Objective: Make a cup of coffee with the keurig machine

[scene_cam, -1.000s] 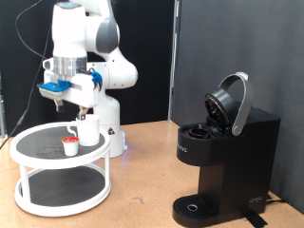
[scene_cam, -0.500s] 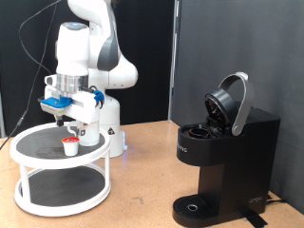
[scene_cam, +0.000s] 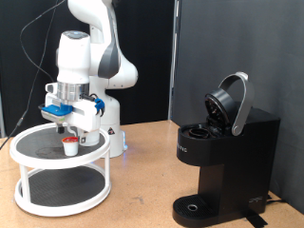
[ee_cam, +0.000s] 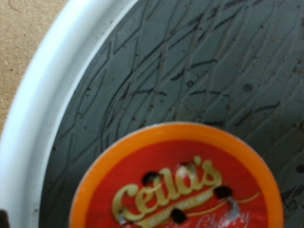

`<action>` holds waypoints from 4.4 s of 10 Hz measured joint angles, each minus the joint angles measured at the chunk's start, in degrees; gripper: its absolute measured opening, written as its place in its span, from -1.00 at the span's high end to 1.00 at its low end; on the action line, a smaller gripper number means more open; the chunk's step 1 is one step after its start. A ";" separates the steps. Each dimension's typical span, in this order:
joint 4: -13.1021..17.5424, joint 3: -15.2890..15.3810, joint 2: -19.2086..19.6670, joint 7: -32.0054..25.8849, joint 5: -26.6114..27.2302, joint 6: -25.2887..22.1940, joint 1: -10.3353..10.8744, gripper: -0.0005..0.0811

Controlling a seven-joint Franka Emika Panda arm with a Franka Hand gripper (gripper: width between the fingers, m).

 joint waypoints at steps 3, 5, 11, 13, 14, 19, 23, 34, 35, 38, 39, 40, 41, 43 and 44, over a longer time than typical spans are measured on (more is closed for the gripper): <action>0.00 0.00 1.79 0.24 0.01 1.35 0.00 -0.81; 0.01 0.01 2.85 0.53 0.31 2.24 0.01 -0.81; 0.08 0.07 3.84 0.97 1.26 3.09 0.04 0.08; 0.46 0.07 3.80 0.59 3.56 2.88 0.19 0.09; 1.09 0.05 3.61 0.05 4.77 1.90 0.20 0.09; 8.44 -0.22 -0.43 -2.88 8.59 -11.87 0.06 0.09; 9.91 -0.56 -1.25 -4.90 15.23 -15.18 0.59 0.09; 21.33 0.99 -0.10 2.19 46.59 -31.65 7.70 0.09; 23.03 1.29 0.94 3.22 48.65 -33.42 8.65 0.09; 26.93 3.42 3.51 8.21 54.11 -34.28 10.76 0.09; 28.10 4.34 4.22 9.98 54.82 -34.28 11.33 0.09; 29.31 5.49 4.96 11.79 54.91 -33.87 11.74 0.09; 30.28 6.24 5.96 13.07 54.90 -33.53 11.88 0.09; 30.13 6.15 5.95 12.59 54.92 -34.37 11.82 0.09; 30.34 6.23 6.04 12.86 54.95 -36.19 11.90 0.09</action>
